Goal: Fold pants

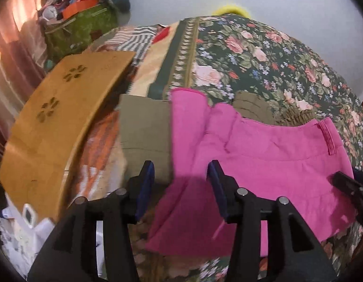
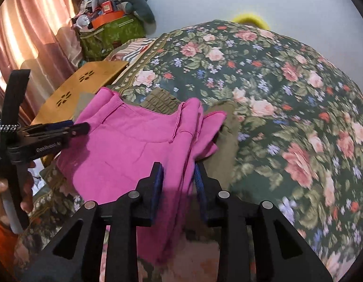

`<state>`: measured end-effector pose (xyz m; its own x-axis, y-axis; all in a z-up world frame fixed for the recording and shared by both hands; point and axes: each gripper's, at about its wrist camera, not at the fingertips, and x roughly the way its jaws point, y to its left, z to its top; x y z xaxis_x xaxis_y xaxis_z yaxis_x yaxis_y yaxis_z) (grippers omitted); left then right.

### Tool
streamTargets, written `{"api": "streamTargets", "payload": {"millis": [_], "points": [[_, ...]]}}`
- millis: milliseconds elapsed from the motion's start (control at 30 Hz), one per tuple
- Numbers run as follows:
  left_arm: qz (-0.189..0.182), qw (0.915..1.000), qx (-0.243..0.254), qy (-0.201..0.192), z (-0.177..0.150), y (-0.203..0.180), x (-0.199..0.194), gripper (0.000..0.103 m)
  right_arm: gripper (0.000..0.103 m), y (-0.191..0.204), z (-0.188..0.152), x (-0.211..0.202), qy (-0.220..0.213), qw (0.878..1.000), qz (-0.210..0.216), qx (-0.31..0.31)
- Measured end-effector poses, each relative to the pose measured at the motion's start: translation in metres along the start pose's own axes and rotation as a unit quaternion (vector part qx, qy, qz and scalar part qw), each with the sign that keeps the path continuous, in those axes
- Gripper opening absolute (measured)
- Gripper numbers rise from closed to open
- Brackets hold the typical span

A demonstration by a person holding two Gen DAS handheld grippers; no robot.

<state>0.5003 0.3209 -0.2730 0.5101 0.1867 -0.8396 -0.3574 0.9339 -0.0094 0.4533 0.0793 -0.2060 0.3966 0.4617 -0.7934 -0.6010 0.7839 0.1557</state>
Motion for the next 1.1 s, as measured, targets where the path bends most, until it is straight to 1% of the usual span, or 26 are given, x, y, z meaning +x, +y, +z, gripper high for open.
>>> {"api": "streamTargets", "payload": {"millis": [67,167,233,267,300,367,500,533,633,733,767,833,867,967,1000,1033,1067,1100], "points": [[0.01,0.9999,0.003,0.005,-0.002,0.005,-0.009,0.049,0.028,-0.004,-0.001,-0.006,0.004,1.0,0.005,0.012],[0.01,0.9999,0.008,0.008,-0.007,0.01,-0.028,0.049,0.031,-0.007,-0.003,-0.023,0.005,1.0,0.011,0.027],[0.005,0.9999,0.013,0.0,-0.011,0.009,-0.05,0.049,0.032,-0.008,-0.004,-0.04,-0.001,0.999,0.015,0.034],[0.001,0.9998,0.018,-0.01,-0.013,0.007,-0.067,0.049,0.032,-0.007,-0.004,-0.05,-0.007,0.999,0.017,0.033],[-0.001,0.9996,0.021,-0.016,-0.014,0.005,-0.077,0.049,0.032,-0.005,-0.004,-0.064,-0.018,0.999,0.017,0.029],[-0.011,0.9987,0.031,-0.039,-0.017,-0.001,-0.111,0.049,0.032,0.0,-0.005,-0.091,-0.043,0.999,0.016,0.02],[-0.036,0.9936,0.042,-0.099,-0.027,-0.014,-0.191,0.049,0.032,0.015,-0.009,-0.164,-0.116,0.993,0.024,0.006],[-0.042,0.9907,0.045,-0.121,-0.033,-0.017,-0.219,0.049,0.032,0.019,-0.012,-0.185,-0.136,0.99,0.031,0.007],[-0.055,0.9824,0.049,-0.172,-0.047,-0.024,-0.28,0.049,0.032,0.032,-0.02,-0.23,-0.177,0.983,0.05,0.003],[-0.071,0.9712,0.054,-0.221,-0.07,-0.03,-0.34,0.049,0.032,0.053,-0.038,-0.283,-0.23,0.971,0.057,-0.016],[-0.079,0.9666,0.052,-0.238,-0.08,-0.031,-0.36,0.049,0.032,0.058,-0.045,-0.293,-0.241,0.969,0.059,-0.02],[-0.087,0.9595,0.049,-0.264,-0.099,-0.034,-0.391,0.049,0.032,0.069,-0.062,-0.319,-0.269,0.961,0.061,-0.028],[-0.085,0.9562,0.047,-0.276,-0.109,-0.035,-0.406,0.049,0.032,0.074,-0.07,-0.331,-0.282,0.957,0.061,-0.031],[-0.094,0.9446,0.049,-0.311,-0.145,-0.041,-0.45,0.049,0.032,0.088,-0.098,-0.364,-0.321,0.944,0.053,-0.044],[-0.092,0.9419,0.051,-0.319,-0.154,-0.042,-0.46,0.049,0.032,0.094,-0.108,-0.374,-0.334,0.94,0.049,-0.049],[-0.088,0.9374,0.052,-0.333,-0.167,-0.044,-0.473,0.049,0.032,0.1,-0.117,-0.382,-0.343,0.937,0.048,-0.055],[-0.083,0.934,0.052,-0.343,-0.178,-0.045,-0.483,0.049,0.032,0.102,-0.122,-0.387,-0.347,0.935,0.046,-0.06],[-0.077,0.9289,0.053,-0.358,-0.192,-0.047,-0.496,0.049,0.032,0.107,-0.13,-0.393,-0.353,0.932,0.042,-0.068]]}}
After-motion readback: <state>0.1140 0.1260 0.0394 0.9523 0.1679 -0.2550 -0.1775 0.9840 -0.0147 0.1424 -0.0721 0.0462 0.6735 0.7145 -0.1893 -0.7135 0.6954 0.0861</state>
